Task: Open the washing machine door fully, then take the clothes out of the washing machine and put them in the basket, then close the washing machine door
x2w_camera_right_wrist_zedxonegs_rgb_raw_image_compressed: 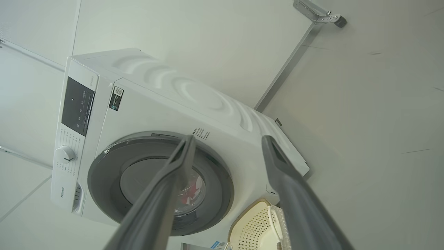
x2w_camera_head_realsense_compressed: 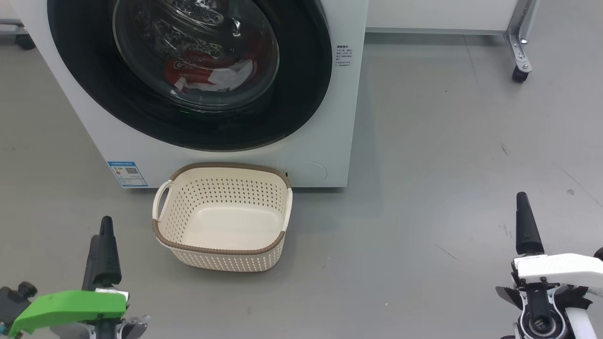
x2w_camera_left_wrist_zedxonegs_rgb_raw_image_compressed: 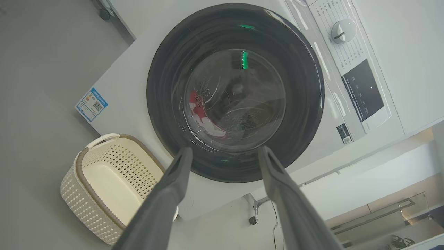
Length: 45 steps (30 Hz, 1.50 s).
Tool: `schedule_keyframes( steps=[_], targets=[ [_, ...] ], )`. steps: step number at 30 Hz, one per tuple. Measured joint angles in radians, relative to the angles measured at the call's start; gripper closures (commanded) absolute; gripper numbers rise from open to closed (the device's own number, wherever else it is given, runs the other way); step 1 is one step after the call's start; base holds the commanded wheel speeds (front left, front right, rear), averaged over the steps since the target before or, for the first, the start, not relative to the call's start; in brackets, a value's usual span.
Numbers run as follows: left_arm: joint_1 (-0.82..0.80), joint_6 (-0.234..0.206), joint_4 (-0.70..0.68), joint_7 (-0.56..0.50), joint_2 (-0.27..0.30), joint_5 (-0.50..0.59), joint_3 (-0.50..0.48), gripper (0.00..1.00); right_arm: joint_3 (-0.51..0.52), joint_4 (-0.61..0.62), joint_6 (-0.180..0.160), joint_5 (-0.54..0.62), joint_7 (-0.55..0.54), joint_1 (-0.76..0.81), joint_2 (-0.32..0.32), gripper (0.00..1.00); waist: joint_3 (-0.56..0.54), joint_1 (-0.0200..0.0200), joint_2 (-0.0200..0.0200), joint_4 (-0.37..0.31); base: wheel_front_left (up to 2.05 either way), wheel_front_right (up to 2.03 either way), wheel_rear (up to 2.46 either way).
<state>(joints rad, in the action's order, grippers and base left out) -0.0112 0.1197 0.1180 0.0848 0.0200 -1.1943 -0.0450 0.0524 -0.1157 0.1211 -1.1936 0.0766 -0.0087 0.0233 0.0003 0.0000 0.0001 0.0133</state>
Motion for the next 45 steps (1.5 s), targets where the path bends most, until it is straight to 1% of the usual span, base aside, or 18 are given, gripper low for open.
schedule_keyframes(
  steps=[3, 6, 10, 16, 18, 19, 23, 24, 27, 31, 33, 40, 42, 45],
  targets=[
    [0.0, 0.0, -0.009, 0.007, 0.0, 0.056, 0.007, 0.0, -0.003, 0.012, 0.0, 0.048, 0.009, 0.0, 0.001, 0.0, 0.0, 0.0, 0.0, 0.002, 0.0, 0.0, 0.0],
    [0.0, 0.0, -0.017, 0.017, 0.001, 0.086, 0.008, 0.0, -0.003, 0.021, 0.0, 0.094, 0.017, 0.0, 0.001, 0.0, 0.0, 0.0, 0.0, 0.004, 0.0, 0.0, 0.0],
    [0.0, 0.0, -0.031, 0.03, 0.002, 0.179, 0.015, 0.0, -0.007, 0.035, 0.0, 0.166, 0.027, 0.0, 0.002, 0.0, 0.001, 0.0, 0.0, 0.007, 0.0, 0.0, 0.0],
    [0.0, 0.0, -0.045, 0.046, 0.003, 0.281, 0.027, 0.0, -0.022, 0.045, -0.001, 0.268, 0.047, 0.0, 0.006, 0.0, 0.005, 0.0, 0.0, 0.012, 0.0, 0.0, 0.0],
    [0.0, 0.0, -0.048, 0.05, 0.003, 0.293, 0.03, 0.0, -0.023, 0.046, -0.001, 0.285, 0.052, 0.0, 0.007, 0.0, 0.006, 0.0, 0.0, 0.012, 0.0, 0.0, 0.0],
    [0.0, 0.0, -0.05, 0.054, 0.003, 0.312, 0.034, 0.0, -0.027, 0.047, -0.01, 0.316, 0.058, 0.001, 0.007, 0.0, 0.007, 0.0, 0.0, 0.013, 0.0, 0.0, 0.0],
    [0.001, -0.002, -0.051, 0.068, 0.004, 0.392, 0.046, 0.0, -0.033, 0.047, -0.011, 0.381, 0.071, 0.002, 0.009, 0.0, 0.008, 0.0, 0.0, 0.013, 0.0, 0.0, 0.0],
    [0.001, -0.002, -0.051, 0.068, 0.004, 0.392, 0.046, 0.0, -0.033, 0.047, -0.011, 0.381, 0.071, 0.002, 0.009, 0.0, 0.008, 0.0, 0.0, 0.013, 0.0, 0.0, 0.0],
    [0.002, -0.009, -0.053, 0.076, 0.005, 0.467, 0.052, 0.0, -0.041, 0.047, -0.021, 0.424, 0.079, 0.002, 0.009, 0.0, 0.009, 0.0, 0.0, 0.011, 0.0, 0.0, 0.0],
    [0.003, -0.01, -0.053, 0.085, 0.007, 0.56, 0.08, 0.0, -0.06, 0.045, -0.028, 0.51, 0.088, 0.008, 0.022, 0.0, 0.01, 0.0, 0.0, 0.009, 0.0, 0.0, 0.0],
    [0.006, -0.01, -0.054, 0.094, 0.007, 0.601, 0.088, 0.0, -0.064, 0.044, -0.036, 0.536, 0.097, 0.016, 0.021, 0.0, 0.01, 0.0, 0.0, 0.008, 0.0, 0.0, 0.0],
    [0.02, -0.016, -0.051, 0.114, 0.01, 0.749, 0.127, 0.0, -0.091, 0.034, -0.044, 0.634, 0.116, 0.019, 0.02, 0.0, 0.01, 0.0, 0.0, 0.003, 0.0, 0.0, 0.0],
    [0.022, -0.024, -0.046, 0.117, 0.01, 0.788, 0.137, 0.0, -0.1, 0.03, -0.045, 0.665, 0.125, 0.019, 0.021, 0.0, 0.009, 0.0, 0.0, 0.002, 0.0, 0.0, 0.0],
    [0.022, -0.04, -0.038, 0.128, 0.011, 0.819, 0.143, 0.0, -0.109, 0.026, -0.053, 0.716, 0.133, 0.02, 0.023, 0.0, 0.009, 0.0, 0.0, -0.001, 0.0, 0.0, 0.0]
  ],
)
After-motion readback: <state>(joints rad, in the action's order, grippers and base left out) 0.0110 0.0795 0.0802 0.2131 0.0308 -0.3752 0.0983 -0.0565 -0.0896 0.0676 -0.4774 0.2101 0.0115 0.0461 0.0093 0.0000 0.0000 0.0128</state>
